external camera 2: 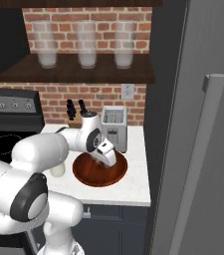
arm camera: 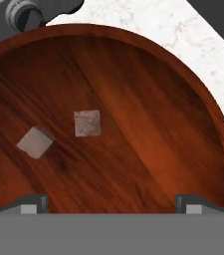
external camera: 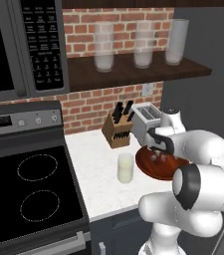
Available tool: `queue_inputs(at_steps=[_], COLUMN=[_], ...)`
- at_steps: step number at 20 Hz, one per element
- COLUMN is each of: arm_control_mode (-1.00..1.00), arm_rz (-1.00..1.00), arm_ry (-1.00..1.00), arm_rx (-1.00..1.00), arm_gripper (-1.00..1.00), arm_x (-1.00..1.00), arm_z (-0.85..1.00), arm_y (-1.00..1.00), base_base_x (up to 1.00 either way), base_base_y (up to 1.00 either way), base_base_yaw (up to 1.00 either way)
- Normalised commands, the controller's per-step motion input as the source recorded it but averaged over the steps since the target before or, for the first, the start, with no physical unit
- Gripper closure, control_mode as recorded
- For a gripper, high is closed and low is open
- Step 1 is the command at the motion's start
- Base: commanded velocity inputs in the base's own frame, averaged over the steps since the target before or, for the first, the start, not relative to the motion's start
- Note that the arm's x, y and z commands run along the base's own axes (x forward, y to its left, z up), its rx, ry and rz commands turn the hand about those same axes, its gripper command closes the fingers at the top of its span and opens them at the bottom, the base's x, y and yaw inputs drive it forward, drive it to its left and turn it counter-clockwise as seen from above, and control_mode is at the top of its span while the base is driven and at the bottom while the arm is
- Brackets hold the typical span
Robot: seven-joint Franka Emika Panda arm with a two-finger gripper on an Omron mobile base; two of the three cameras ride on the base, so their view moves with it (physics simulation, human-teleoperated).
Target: Grab a lemon wedge from the fridge and one ice cube from the ice bowl, and put them in the glass of lemonade.
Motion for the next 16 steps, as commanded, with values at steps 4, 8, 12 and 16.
queue_inputs(at_steps=[4, 8, 12, 16], arm_control_mode=[-1.00, -1.00, -1.00, -1.00], arm_rz=[-0.04, -0.03, -0.03, -0.04], arm_ry=[0.00, 0.00, 0.00, 0.00], arm_rx=[0.00, 0.00, 0.00, 0.00], arm_gripper=[-1.00, -1.00, -1.00, -1.00], arm_x=[0.11, 0.12, 0.11, 0.09], arm_z=[-0.11, -0.14, -0.09, -0.05], arm_y=[-0.01, -0.04, -0.05, -0.08], base_base_x=[0.00, 0.00, 0.00, 0.00], base_base_y=[0.00, 0.00, 0.00, 0.00], base_base_yaw=[0.00, 0.00, 0.00, 0.00])
